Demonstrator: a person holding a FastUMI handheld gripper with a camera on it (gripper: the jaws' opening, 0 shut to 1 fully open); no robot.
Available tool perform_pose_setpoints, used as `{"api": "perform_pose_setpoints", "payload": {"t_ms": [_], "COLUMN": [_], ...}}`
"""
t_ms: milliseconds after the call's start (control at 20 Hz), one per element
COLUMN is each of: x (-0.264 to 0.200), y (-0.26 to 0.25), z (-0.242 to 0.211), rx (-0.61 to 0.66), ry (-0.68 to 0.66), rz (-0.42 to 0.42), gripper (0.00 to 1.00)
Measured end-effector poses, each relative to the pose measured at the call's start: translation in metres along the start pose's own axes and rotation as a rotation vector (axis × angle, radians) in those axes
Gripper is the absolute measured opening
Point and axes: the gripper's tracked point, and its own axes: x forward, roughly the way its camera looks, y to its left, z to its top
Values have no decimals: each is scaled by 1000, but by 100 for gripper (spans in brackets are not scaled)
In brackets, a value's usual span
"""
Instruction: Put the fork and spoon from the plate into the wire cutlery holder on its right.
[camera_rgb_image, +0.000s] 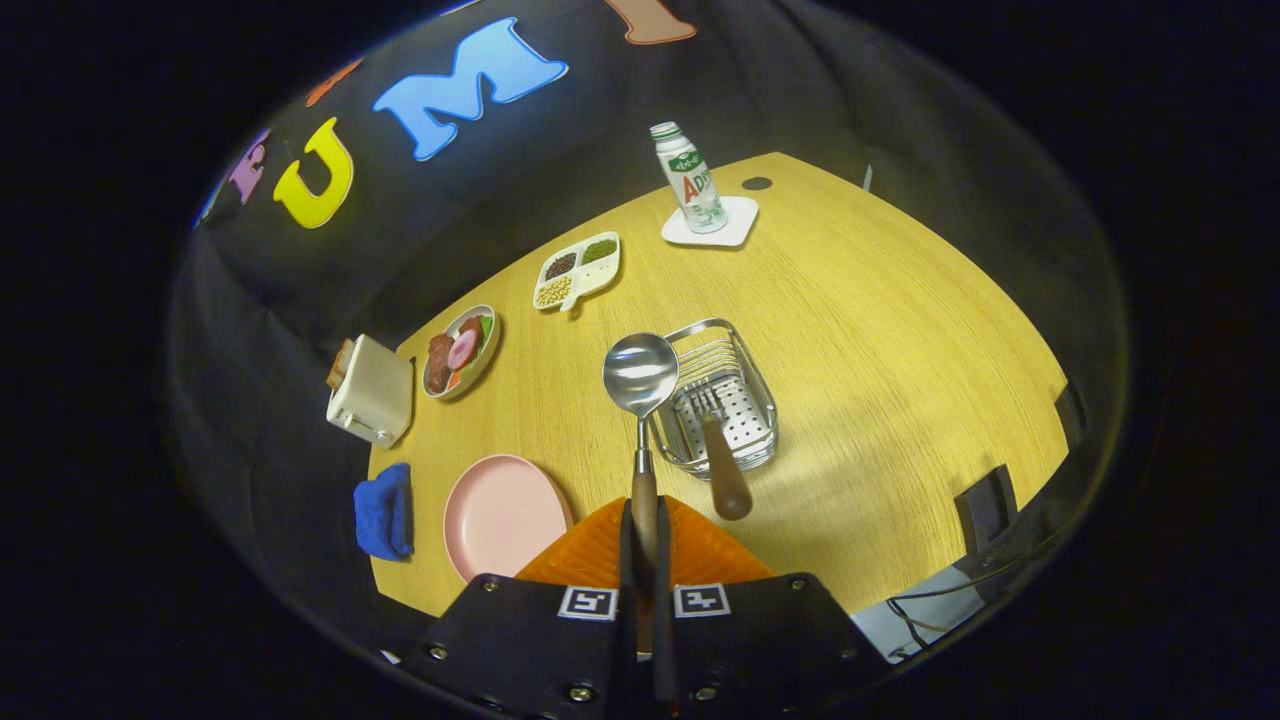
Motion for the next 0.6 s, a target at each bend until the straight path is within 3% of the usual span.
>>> {"api": "perform_pose_setpoints", "payload": {"t_ms": [600], "x": [15], "y": [-20], "z": [-4], "rx": [47], "ry": [136], "rz": [-138], "gripper": [7]}}
